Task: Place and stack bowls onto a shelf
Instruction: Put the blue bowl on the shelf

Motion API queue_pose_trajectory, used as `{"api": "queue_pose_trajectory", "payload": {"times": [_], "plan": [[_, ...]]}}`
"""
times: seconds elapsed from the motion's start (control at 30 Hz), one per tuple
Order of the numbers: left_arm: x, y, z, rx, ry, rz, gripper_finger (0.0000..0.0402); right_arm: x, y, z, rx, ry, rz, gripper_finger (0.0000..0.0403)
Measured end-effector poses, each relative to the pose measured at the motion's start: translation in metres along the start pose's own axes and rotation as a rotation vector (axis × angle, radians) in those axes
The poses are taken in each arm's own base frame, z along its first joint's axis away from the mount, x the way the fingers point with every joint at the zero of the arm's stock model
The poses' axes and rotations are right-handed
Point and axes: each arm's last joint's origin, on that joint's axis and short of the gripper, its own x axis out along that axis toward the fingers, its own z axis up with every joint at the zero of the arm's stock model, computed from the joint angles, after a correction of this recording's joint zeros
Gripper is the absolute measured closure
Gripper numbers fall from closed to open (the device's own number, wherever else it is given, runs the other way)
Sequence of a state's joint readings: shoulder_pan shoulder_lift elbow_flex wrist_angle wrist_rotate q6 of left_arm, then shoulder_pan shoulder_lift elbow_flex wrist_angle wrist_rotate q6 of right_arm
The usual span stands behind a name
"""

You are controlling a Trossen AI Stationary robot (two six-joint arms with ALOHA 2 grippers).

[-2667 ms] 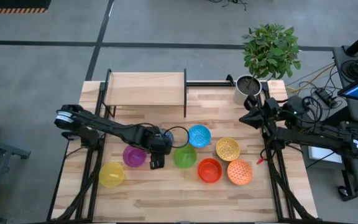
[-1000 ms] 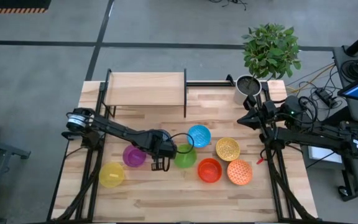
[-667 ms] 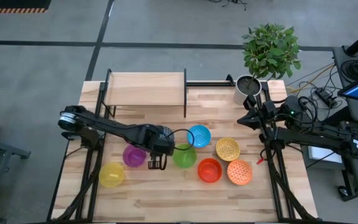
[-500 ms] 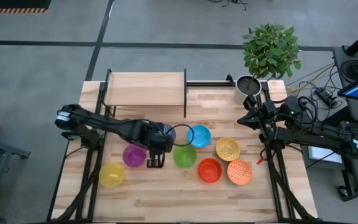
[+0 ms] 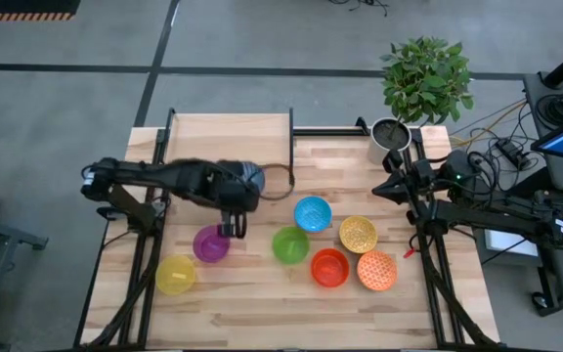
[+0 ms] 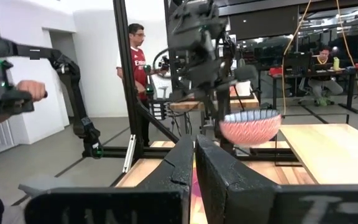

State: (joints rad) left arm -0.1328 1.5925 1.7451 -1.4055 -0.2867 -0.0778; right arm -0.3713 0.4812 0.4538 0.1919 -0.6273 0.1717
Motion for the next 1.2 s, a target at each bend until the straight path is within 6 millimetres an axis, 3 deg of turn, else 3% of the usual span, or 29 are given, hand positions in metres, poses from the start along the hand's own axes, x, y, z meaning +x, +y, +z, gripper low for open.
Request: {"api": "queue_pose_trajectory", "payload": {"times": [0.4, 0.7, 0.93, 1.2], "plan": [[-0.003, 0.088, -0.022, -0.217, 0.032, 0.2, 0.0401, 0.012, -0.013, -0.019, 0.053, 0.139, -0.024, 0.0394], [0.007, 0.146, -0.048, -0.448, 0.157, 0.261, 0.0402, 0.028, -0.023, -0.011, 0.045, 0.18, -0.029, 0.0394], [0.018, 0.165, -0.075, -0.577, 0.23, 0.174, 0.0402, 0.04, -0.033, -0.016, 0.082, 0.229, -0.032, 0.0394], [0.04, 0.163, -0.106, -0.621, 0.279, 0.178, 0.0402, 0.049, -0.04, -0.021, 0.104, 0.266, -0.037, 0.0394]]}}
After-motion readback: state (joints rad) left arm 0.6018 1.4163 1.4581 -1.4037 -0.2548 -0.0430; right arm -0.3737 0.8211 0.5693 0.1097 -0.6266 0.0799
